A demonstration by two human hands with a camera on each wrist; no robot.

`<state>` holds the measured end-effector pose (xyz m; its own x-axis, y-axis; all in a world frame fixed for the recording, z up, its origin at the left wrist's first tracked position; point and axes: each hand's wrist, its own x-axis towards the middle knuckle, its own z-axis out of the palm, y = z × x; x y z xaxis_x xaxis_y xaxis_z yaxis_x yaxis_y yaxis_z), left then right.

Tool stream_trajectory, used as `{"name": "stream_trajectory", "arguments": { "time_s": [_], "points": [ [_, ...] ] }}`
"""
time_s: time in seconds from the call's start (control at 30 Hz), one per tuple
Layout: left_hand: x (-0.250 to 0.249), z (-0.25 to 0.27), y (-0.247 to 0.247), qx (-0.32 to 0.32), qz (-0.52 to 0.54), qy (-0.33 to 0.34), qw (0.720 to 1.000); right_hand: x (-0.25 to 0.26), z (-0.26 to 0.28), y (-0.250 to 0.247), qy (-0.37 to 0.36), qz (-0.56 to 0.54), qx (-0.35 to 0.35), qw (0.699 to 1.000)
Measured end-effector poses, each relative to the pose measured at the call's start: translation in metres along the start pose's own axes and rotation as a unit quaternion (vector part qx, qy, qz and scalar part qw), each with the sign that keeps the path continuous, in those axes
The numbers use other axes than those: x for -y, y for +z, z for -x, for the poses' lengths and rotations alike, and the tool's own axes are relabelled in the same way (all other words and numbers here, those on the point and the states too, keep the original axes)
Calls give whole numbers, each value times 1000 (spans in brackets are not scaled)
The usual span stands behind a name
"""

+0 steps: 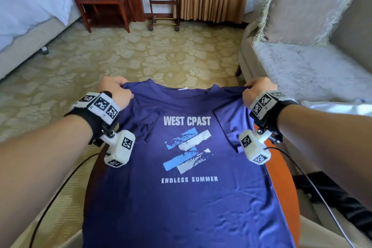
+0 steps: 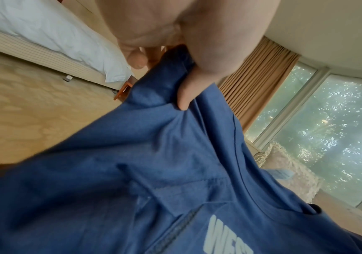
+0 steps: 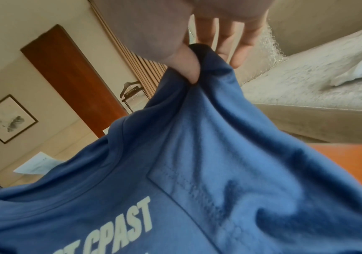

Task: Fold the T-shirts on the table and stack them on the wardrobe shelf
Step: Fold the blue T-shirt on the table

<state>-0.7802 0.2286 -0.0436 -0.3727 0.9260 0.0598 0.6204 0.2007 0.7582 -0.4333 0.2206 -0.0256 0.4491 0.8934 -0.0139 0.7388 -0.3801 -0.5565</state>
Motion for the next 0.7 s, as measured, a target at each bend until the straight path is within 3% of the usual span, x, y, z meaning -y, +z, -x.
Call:
{"name": "stream_trajectory", "arguments": {
  "time_s": [0.17,0.3,0.43,0.57,0.63,0.7],
  "points": [
    [-17,55,-37,7,32,27,999,-6,52,-44,-36,-25,-8,999],
    [-11,105,-57,13,3,50,999,-23,105,-66,-53,-34,-22,998],
    [12,158,-63,35,-50,60,996,-53,153,-70,-74,-11,7,997],
    [50,200,-55,116,-166,18,979,-85,194,-57,-69,105,95,988],
    [65,216,-48,169,-223,-5,960,-97,207,-45,-65,202,137,968],
    [71,229,-40,182,-238,-7,954,-104,216,-34,-73,263,168,947]
  ]
}}
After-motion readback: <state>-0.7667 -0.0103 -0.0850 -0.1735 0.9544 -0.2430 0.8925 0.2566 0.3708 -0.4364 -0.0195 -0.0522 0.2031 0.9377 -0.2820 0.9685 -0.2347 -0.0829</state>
